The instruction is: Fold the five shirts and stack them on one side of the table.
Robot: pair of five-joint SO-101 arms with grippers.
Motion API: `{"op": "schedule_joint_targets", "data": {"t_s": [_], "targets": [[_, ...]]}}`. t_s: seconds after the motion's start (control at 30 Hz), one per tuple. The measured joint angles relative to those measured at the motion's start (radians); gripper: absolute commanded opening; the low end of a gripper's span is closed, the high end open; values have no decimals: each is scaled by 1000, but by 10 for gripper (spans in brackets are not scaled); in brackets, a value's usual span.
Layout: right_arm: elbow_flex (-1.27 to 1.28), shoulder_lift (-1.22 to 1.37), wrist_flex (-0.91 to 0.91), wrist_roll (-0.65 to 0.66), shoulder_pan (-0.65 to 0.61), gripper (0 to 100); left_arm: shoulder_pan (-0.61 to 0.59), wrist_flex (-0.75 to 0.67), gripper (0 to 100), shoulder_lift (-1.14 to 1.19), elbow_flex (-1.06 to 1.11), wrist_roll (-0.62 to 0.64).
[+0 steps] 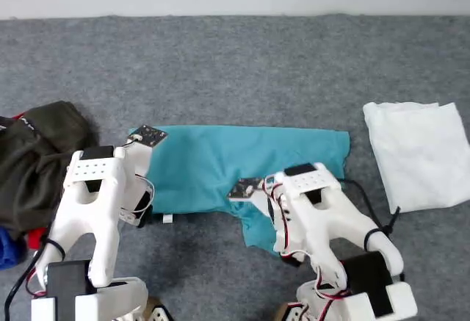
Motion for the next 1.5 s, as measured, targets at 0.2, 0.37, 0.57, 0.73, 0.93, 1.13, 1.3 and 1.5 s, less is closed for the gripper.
{"op": "schedule_joint_targets", "data": {"t_s": [0.2, 0.37, 0.57, 0.73, 0.93, 1.13, 1.3, 1.5], "targets": [[-169, 0, 129, -31, 0, 9, 0, 0, 65, 0, 0, 0], [-235, 0, 153, -38, 0, 9, 0, 0, 65, 0, 0, 0], [-325, 3, 153, -48, 0, 9, 0, 0, 65, 0, 0, 0], [-394, 5, 140, -51, 0, 9, 0, 0, 65, 0, 0, 0], [-397, 5, 25, -120, 17, 9, 0, 0, 65, 0, 0, 0], [-397, 5, -66, -133, 114, 9, 0, 0, 65, 0, 0, 0], [-397, 6, -137, -133, 132, 9, 0, 0, 65, 0, 0, 0], [-397, 94, -244, -133, 132, 9, 0, 0, 65, 0, 0, 0]]}}
